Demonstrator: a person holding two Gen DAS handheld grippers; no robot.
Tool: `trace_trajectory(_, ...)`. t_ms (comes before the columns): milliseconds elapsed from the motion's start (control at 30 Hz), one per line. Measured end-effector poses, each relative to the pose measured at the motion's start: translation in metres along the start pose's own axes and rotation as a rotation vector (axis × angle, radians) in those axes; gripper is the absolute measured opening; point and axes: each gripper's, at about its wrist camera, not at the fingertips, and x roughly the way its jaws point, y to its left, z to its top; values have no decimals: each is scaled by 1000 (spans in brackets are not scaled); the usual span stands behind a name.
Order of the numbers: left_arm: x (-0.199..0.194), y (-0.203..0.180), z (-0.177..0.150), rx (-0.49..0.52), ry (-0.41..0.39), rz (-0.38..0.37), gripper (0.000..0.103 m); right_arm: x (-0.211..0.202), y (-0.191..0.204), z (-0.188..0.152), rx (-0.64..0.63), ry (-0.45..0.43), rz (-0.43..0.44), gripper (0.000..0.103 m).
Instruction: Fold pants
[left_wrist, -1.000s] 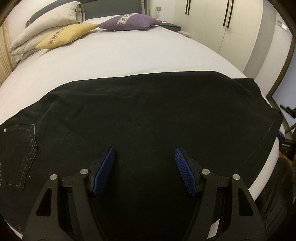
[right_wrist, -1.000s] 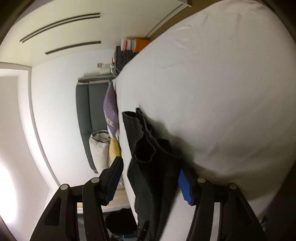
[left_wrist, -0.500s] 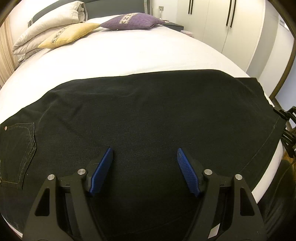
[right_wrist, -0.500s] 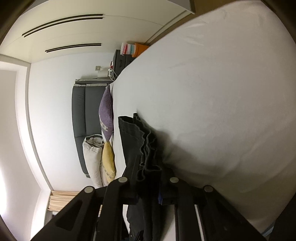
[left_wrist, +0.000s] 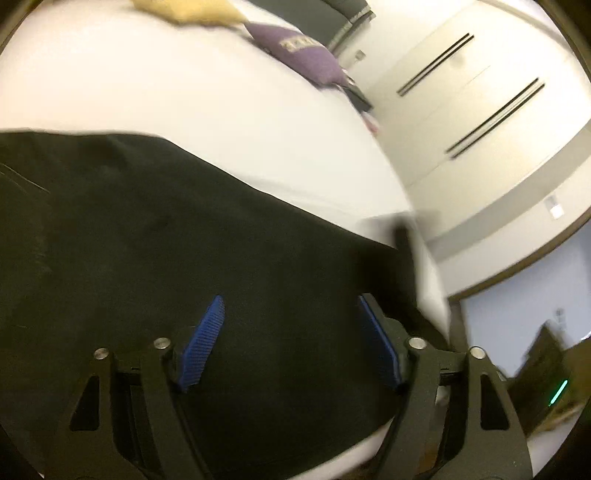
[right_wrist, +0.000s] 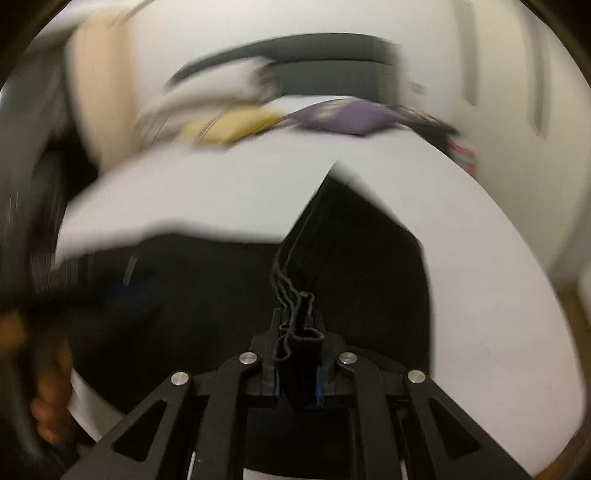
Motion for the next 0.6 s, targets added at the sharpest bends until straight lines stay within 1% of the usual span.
trace_trajectory(67,10,-3,3,4,35,-10,80,7,19,-10,-59,18,-8,13)
trace_trajectory(200,39,-12,11,4,130,-16,80,3,23,-15,-90,3,-18,13)
trace_trajectory(333,51,-20,22,-8,154,-60,86,-4,17,-17,-100,-29,-35,13)
trace_trajectory(400,57,-24,27,-17,179,-77,86,-8,18,-18,-115,-39,-39,13)
trace_trajectory(467,64,-29,29,-12,203,-80,86,-9,22,-20,-138,-50,-48,13)
trace_trajectory(567,76,-38,35,1,234,-115,86,-11,29,-22,-165,-60,-52,13)
trace_trajectory(600,80,-40,37,4,240,-116,86,-11,30,-21,-170,-65,-52,13)
